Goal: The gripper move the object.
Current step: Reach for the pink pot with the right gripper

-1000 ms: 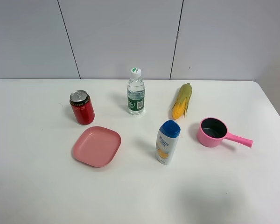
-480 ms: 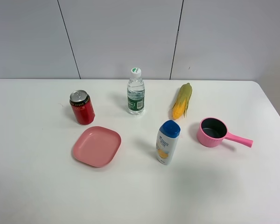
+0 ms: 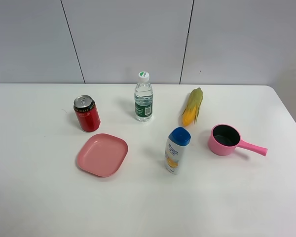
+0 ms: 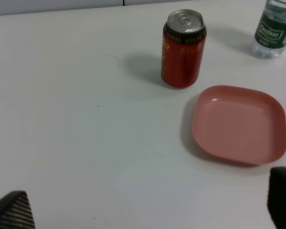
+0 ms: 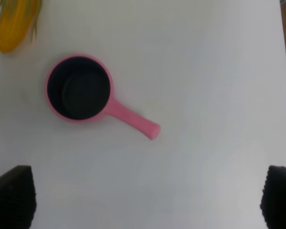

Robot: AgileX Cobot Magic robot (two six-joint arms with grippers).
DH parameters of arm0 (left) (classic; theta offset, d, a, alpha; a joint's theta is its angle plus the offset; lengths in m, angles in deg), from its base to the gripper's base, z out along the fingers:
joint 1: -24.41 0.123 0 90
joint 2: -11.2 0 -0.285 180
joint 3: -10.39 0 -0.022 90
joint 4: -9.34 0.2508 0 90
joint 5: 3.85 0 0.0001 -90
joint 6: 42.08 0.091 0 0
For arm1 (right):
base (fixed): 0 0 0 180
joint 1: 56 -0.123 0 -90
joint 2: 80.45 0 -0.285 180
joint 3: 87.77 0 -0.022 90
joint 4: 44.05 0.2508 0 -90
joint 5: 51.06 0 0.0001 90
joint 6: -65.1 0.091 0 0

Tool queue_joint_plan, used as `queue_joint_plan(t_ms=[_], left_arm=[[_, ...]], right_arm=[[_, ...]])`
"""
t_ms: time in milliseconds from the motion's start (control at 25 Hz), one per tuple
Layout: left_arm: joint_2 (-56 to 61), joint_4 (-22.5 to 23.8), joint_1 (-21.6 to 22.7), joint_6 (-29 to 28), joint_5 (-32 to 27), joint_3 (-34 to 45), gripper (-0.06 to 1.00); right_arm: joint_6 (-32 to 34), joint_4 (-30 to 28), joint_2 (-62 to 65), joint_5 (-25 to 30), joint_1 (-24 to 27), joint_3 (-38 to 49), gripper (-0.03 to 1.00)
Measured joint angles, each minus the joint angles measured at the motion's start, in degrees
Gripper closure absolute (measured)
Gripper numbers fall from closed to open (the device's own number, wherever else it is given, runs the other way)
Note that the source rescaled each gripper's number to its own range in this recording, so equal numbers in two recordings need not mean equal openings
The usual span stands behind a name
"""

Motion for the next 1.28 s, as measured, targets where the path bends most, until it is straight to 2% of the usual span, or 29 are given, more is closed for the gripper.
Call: queue_joint_plan(t_ms=[160, 400, 720, 1040, 1160, 1280], left_arm=[[0.0, 0.0, 0.0, 0.0, 0.0, 0.0, -0.06], [0.0, 0.0, 0.0, 0.0, 0.0, 0.0, -0.06], [0.0, 0.0, 0.0, 0.0, 0.0, 0.0, -0.06], [0.0, 0.0, 0.0, 0.0, 0.0, 0.0, -0.06], [0.0, 0.0, 0.0, 0.0, 0.0, 0.0, -0.06], [0.0, 0.0, 0.0, 0.0, 0.0, 0.0, -0.06]], right_arm=[[1.55, 2.0, -6.62, 0.0, 0.0, -4.6, 0.02], [2.02, 7.56, -13.38, 0.01, 0.0, -5.49, 0.02], [2.02, 7.61, -22.22, -0.09, 0.0, -5.49, 0.02], [-1.82, 13.06, -30.24, -0.45, -0.13, -5.49, 0.02], [-3.99, 13.68, -33.04, -2.34, -2.01, -5.59, 0.02], [-4.55, 12.74, -35.43, -5.17, -6.0, -5.59, 0.02]])
